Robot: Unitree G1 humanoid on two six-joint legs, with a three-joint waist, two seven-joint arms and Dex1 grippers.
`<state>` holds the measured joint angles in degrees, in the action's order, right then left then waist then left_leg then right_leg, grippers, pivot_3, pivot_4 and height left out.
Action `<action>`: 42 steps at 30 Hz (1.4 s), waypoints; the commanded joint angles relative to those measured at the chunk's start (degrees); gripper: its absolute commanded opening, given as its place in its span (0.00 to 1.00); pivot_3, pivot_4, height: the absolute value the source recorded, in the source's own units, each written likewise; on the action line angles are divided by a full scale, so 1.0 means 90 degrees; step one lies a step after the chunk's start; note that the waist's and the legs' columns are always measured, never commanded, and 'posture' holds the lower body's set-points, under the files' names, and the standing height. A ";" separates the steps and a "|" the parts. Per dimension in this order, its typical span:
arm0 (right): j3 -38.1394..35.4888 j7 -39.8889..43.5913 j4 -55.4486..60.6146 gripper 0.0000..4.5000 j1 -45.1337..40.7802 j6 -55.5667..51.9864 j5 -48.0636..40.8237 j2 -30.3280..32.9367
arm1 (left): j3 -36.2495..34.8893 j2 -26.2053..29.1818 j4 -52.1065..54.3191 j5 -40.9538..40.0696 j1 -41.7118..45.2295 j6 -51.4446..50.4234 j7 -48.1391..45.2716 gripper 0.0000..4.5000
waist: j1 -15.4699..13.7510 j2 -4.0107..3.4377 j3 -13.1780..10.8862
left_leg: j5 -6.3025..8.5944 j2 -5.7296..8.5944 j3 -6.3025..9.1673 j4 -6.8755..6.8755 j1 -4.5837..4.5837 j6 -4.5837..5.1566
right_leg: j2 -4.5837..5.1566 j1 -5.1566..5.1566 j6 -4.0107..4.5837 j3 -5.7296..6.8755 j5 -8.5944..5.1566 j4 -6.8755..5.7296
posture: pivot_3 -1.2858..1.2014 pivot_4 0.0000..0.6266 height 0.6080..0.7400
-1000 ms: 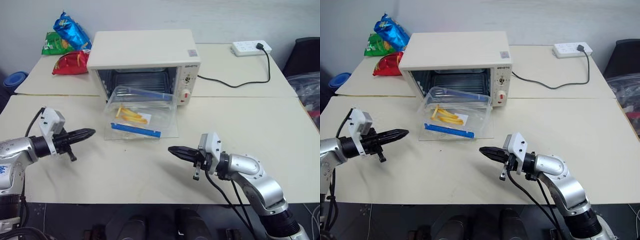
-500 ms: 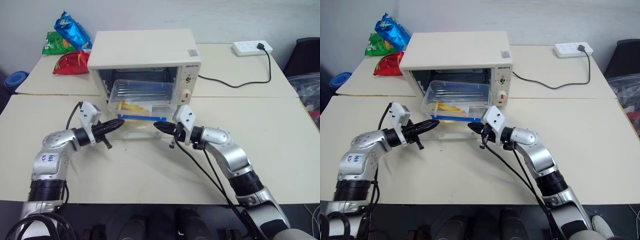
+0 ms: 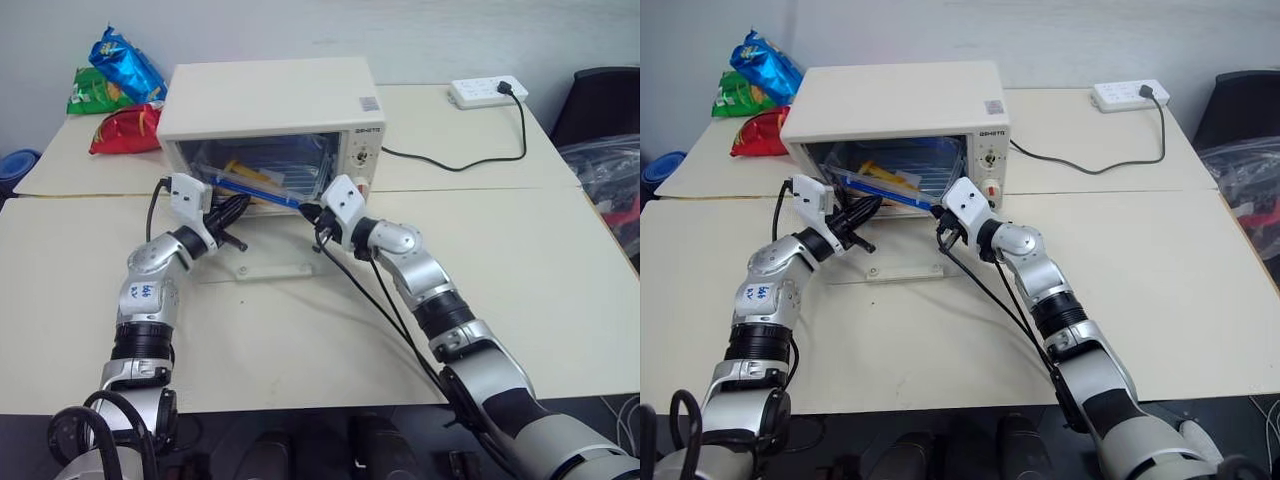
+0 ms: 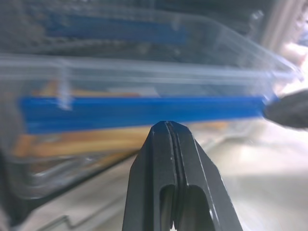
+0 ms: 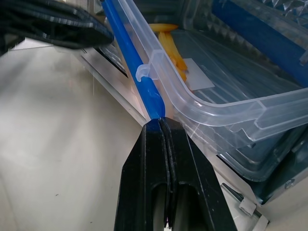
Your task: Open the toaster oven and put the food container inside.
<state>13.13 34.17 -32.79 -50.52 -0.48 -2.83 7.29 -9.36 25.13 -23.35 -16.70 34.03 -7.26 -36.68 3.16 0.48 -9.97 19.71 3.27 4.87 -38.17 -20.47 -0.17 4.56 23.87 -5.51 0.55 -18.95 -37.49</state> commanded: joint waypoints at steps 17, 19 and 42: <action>-0.0714 0.2076 0.2576 0.00 0.2843 -0.0754 -0.0961 0.2372 | -0.2215 0.3122 0.2447 -0.2563 -0.3343 -0.1566 -0.3958 0.66 | -0.0178 -0.0007 -0.0003 | 0.0008 0.0013 0.0053 -0.0011 -0.0059 -0.0010 | -0.0002 0.0066 0.0039 0.0000 0.0021 0.0033 | 0.52 0.24 1.00; -0.0550 0.2272 0.1891 0.00 0.2571 -0.0419 -0.0929 0.2042 | -0.2177 0.3215 0.2306 -0.2499 -0.3385 -0.1583 -0.4077 0.81 | -0.0172 -0.0008 -0.0003 | 0.0008 0.0012 0.0053 -0.0008 -0.0057 -0.0010 | -0.0002 0.0066 0.0039 0.0001 0.0021 0.0031 | 0.52 0.24 1.00; -0.1700 0.2504 0.2089 0.00 0.1231 -0.1481 -0.3204 0.0227 | -0.2520 0.2415 0.2845 -0.2870 -0.3451 -0.1831 -0.3252 1.00 | -0.0017 -0.0010 -0.0004 | 0.0004 0.0001 0.0067 -0.0008 -0.0063 -0.0020 | -0.0010 0.0074 0.0047 0.0016 0.0021 0.0000 | 0.52 0.24 1.00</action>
<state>-0.82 57.19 -16.11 -38.26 -13.07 -29.94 9.79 -31.41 46.90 1.27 -42.30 2.98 -24.45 -66.19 3.01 0.39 -10.01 19.75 3.28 5.47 -38.24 -21.04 -0.34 4.47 24.54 -5.08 0.70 -18.76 -37.49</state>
